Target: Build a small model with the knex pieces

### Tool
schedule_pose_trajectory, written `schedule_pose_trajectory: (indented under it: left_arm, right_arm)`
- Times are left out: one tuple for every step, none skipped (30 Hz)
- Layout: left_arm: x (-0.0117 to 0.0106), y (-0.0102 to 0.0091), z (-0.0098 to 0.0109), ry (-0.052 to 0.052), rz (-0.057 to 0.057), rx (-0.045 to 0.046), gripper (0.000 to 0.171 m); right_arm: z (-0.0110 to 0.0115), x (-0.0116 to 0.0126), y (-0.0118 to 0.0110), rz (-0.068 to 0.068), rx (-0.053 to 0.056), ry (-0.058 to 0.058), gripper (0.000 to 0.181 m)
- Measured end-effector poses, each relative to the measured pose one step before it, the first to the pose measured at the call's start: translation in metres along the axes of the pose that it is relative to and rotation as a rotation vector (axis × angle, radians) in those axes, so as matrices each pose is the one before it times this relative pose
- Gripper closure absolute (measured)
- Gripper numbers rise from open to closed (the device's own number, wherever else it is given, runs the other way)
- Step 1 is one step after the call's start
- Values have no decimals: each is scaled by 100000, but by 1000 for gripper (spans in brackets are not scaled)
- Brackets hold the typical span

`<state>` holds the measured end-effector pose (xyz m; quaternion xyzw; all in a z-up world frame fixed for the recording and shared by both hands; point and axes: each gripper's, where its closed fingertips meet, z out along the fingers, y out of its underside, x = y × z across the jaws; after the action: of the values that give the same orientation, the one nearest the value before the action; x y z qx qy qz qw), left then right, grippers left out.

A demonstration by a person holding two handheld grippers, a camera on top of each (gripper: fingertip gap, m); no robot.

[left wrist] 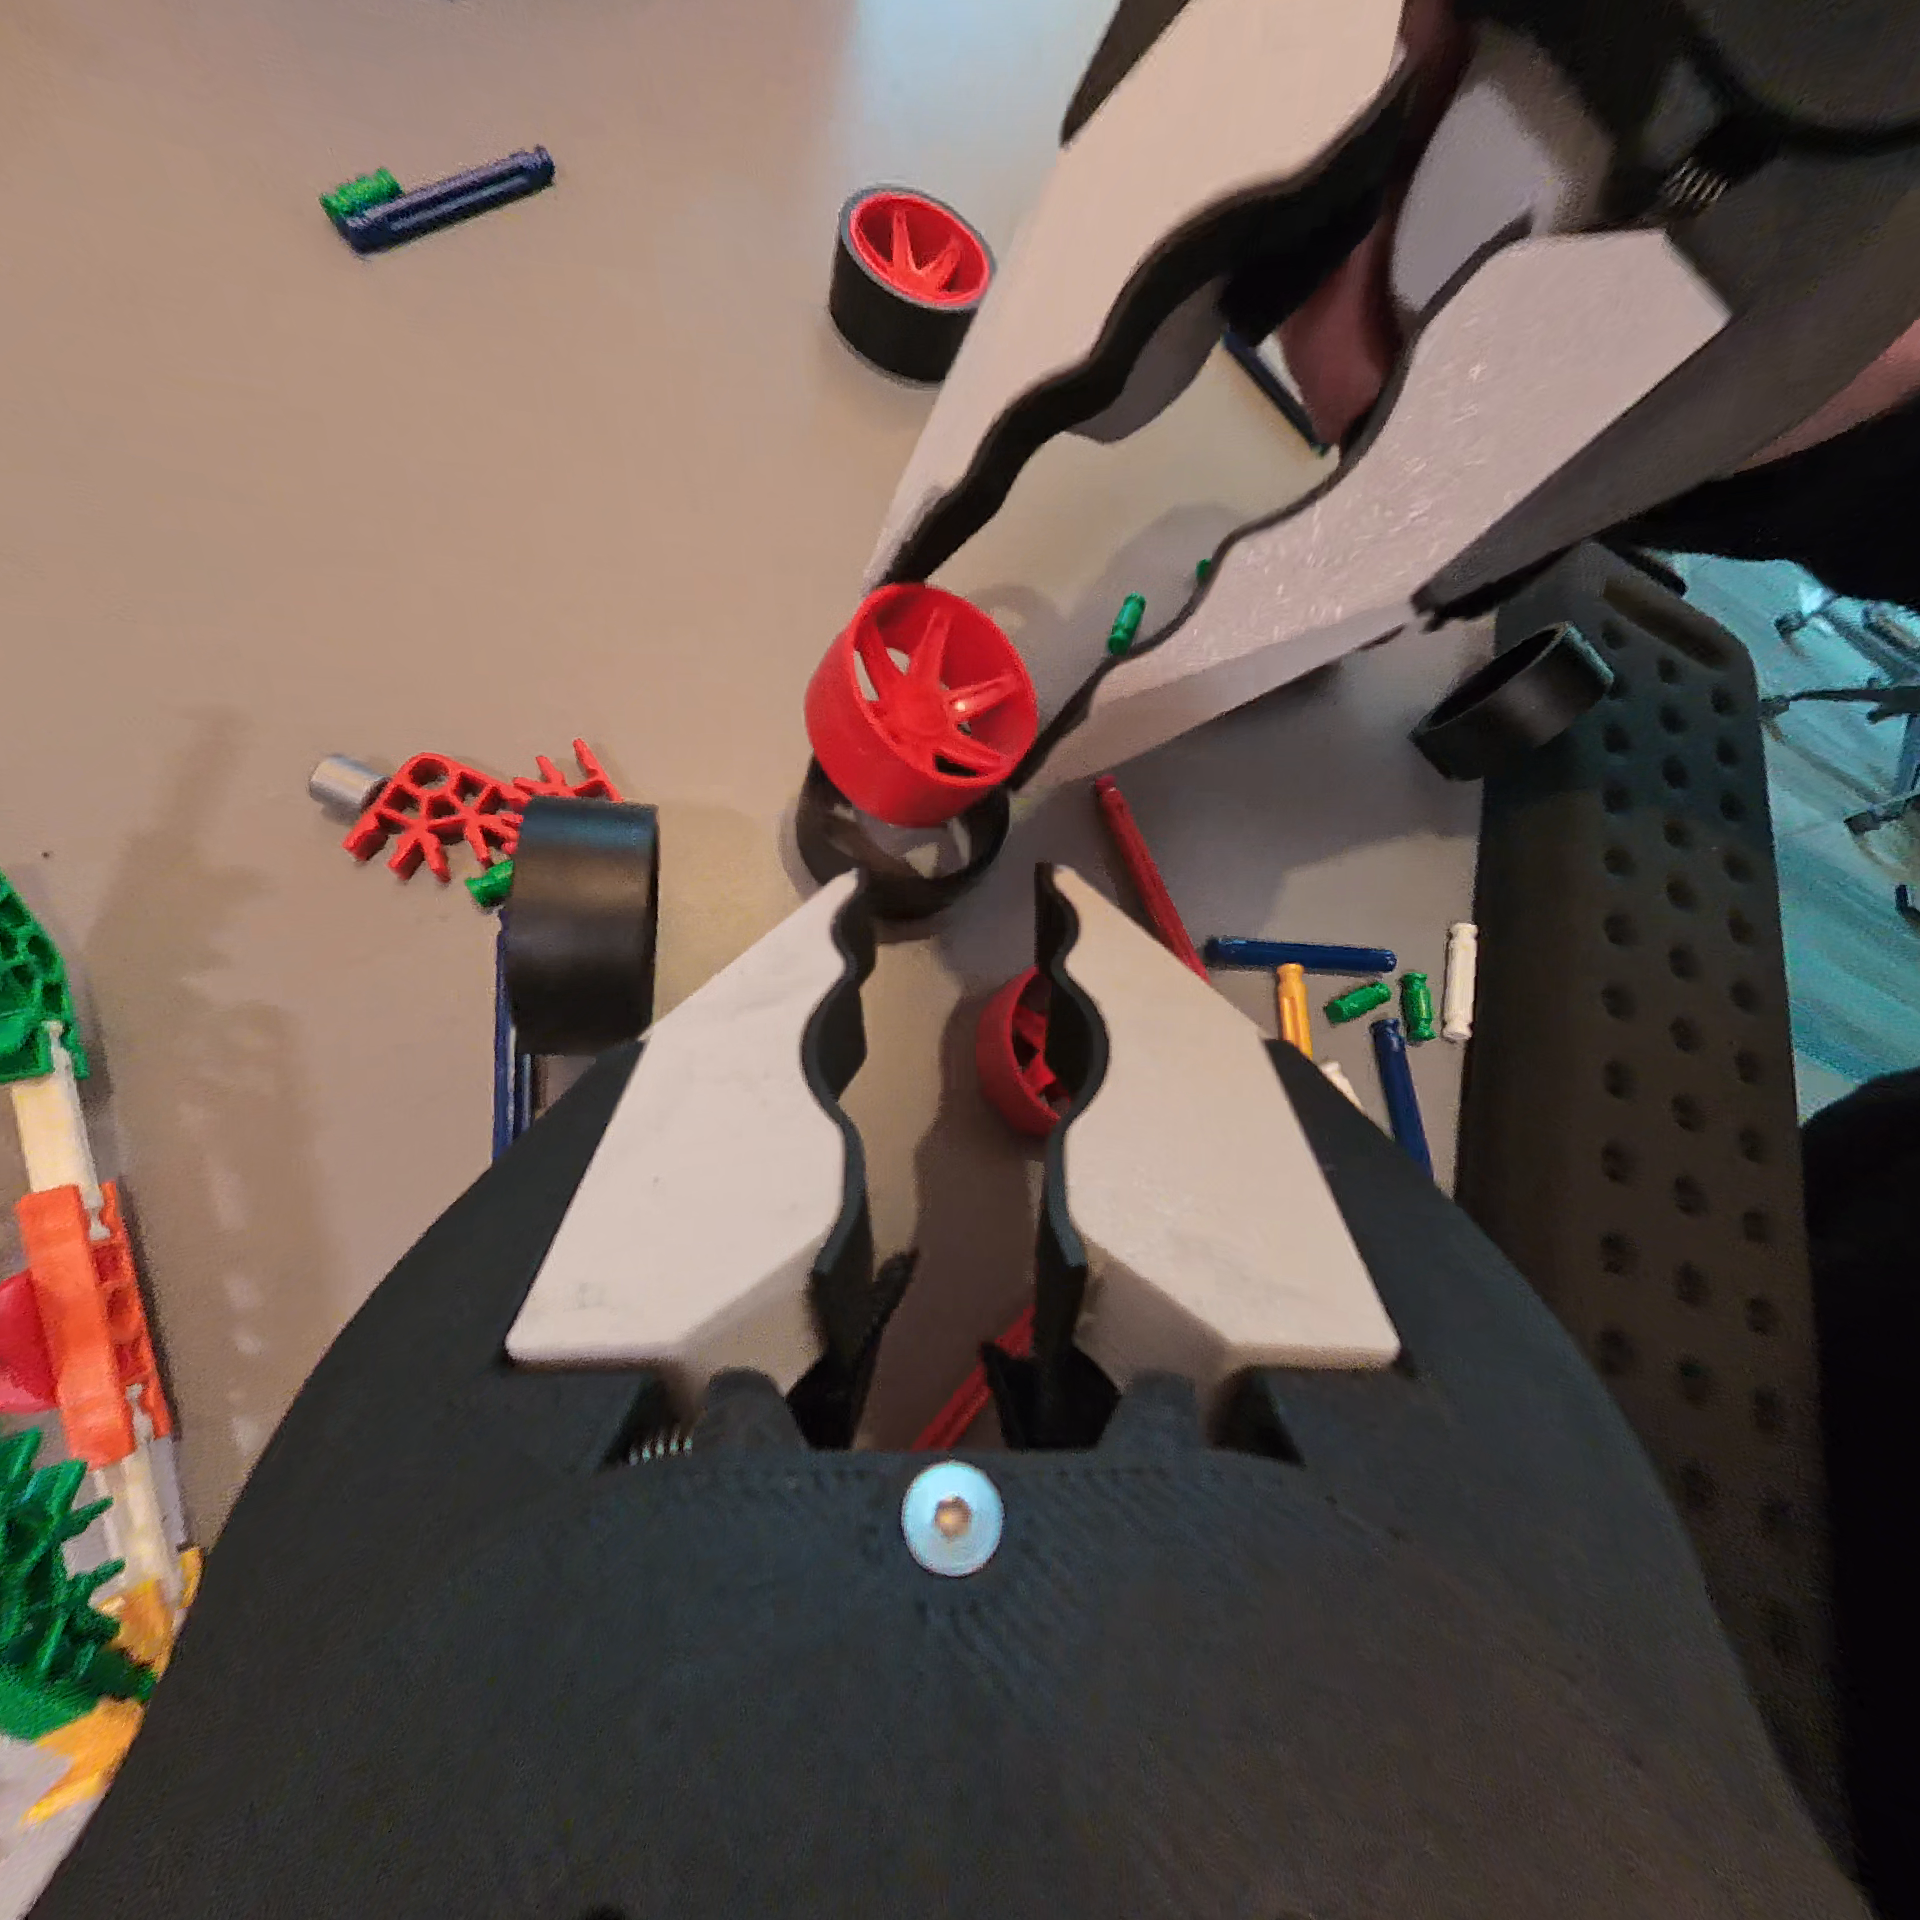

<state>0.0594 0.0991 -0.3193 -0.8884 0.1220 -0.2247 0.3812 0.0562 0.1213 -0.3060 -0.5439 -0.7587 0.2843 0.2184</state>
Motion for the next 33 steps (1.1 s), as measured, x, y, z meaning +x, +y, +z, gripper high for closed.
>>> schedule_pose_trajectory:
  left_arm:
    - [-248,-279,-279,-864,-1165,2141,150]
    - [-92,-334,-267,-79,-822,2418,155]
    - [51,-303,-203,612,-584,1990,161]
    - [-129,-239,-122,-889,-343,1345,162]
    - [-188,-242,-100,-1730,707,1610,165]
    - [14,-158,13,-254,359,966,169]
    - [-158,-59,102,-1120,-610,248,170]
    - [-318,-36,112,-2384,-26,144,170]
    - [-64,-80,126,-893,653,330,171]
    - [201,-105,161,739,586,49,171]
    - [-205,-133,117,-2125,629,89,171]
    - [-186,-252,55,-2243,1682,930,171]
    - [153,-8,183,362,1197,-955,171]
    - [88,135,246,27,523,-1769,171]
    - [-84,-82,103,-1547,1780,1,171]
    - [-35,-33,95,-1057,1462,-380,171]
    - [-62,45,90,-653,624,-923,171]
    - [-24,-15,27,-385,535,-468,171]
    - [8,-18,35,-287,615,-26,171]
    - [29,48,59,-276,553,-379,171]
    - [-24,56,9,-597,984,-592,171]
    - [-5,36,29,-607,1226,-488,171]
    - [27,39,34,-642,1331,-665,171]
    - [0,58,31,-456,787,-616,171]
    - [-15,61,15,-68,611,-660,171]
    - [-4,25,23,-188,826,-711,171]
    - [-20,30,45,-802,1820,-984,171]
    - [-18,31,29,-1134,2389,-1021,171]
    - [-23,-1,37,-637,1333,-600,171]
    - [-13,2,53,-76,382,-244,171]
    - [-15,-18,52,9,61,160,171]
    - [-22,-4,92,-775,1211,-40,171]
    - [-26,25,93,-1005,1702,-789,171]
  right_arm:
    - [246,-163,162,-68,-1018,-1861,148]
    - [197,-83,150,-228,-692,-997,148]
    - [122,-94,140,-1045,-640,-389,148]
    - [105,-59,138,-1186,-836,120,148]
    - [120,22,164,-1141,-878,823,148]
    - [71,25,62,-883,-260,649,148]
    - [7,-9,13,-515,-176,82,148]
    - [-2,5,18,-185,-577,-109,148]
    - [1,-21,7,-288,-784,-162,148]
    - [7,-62,39,-919,-786,-174,148]
    - [12,-99,69,-1222,-661,-156,148]
    - [1,-54,43,-727,-132,152,148]
    - [-20,-17,26,-274,465,375,148]
    - [-15,-13,23,102,505,207,148]
    - [1,-23,4,505,288,-157,148]
    - [6,-19,10,589,112,-389,148]
    - [18,-17,11,241,30,-214,148]
    - [8,-13,8,55,-19,-221,148]
    - [-3,-39,20,-65,-320,-330,148]
    - [1,-33,21,-344,-517,-54,148]
    - [18,-26,12,-219,-442,-37,148]
    - [4,-26,27,170,-239,-535,148]
    - [1,-15,37,295,30,-708,148]
    - [10,-17,13,161,187,-402,148]
    - [9,-24,1,646,166,-558,148]
    - [8,-16,13,1178,-26,-838,148]
    - [14,-3,3,858,-403,-650,148]
    - [20,6,-6,119,-419,-369,148]
    - [11,-15,1,370,2,-562,148]
    - [26,-9,13,682,675,-671,148]
    - [6,-8,15,510,1114,-283,148]
    - [11,-10,18,910,1159,-395,148]
    - [14,-4,17,1070,902,-870,148]
